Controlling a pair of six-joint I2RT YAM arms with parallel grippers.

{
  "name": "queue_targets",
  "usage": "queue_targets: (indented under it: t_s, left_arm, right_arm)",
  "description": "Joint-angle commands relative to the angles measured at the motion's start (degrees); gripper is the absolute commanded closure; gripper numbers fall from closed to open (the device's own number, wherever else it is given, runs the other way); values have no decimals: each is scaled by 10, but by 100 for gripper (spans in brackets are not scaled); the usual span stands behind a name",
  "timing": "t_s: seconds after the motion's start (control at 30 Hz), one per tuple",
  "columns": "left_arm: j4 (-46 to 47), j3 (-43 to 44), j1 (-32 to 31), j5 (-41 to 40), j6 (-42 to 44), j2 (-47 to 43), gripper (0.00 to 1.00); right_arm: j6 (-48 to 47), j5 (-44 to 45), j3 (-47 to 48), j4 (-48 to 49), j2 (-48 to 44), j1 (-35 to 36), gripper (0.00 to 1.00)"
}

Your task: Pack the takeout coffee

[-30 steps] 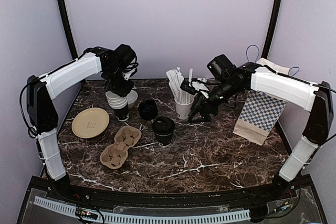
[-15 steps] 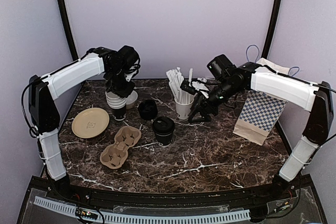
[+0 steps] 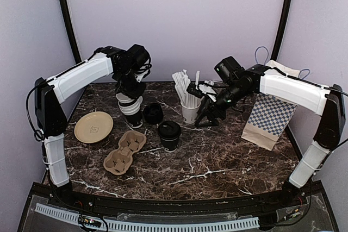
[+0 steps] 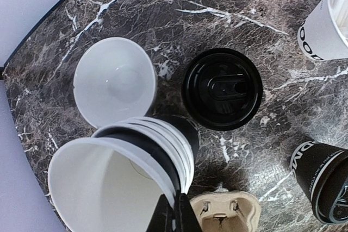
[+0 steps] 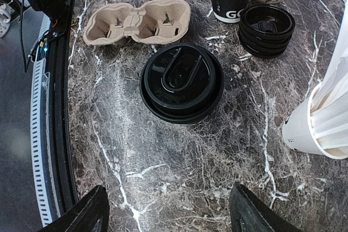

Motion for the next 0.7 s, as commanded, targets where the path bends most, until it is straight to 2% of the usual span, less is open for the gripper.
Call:
queue_targets:
  t_s: [0.0,0.2,0.37,0.67]
  left_arm:
    - [-24,1,3,-46,1,-11,100]
    - [-21,-13,3,-112,0,-16,100]
    - [-17,-18,3,-125,0,-14,100]
    - [-104,78,-8,-137,-15,-49,100]
  right_arm:
    - [-2,-9,12,0,-2,0,24]
    - [-2,-10,16,-1,4,0,24]
    - [-1,-10,15,-2,4,0,24]
    - [-3,-9,12,-8,-8,0,24]
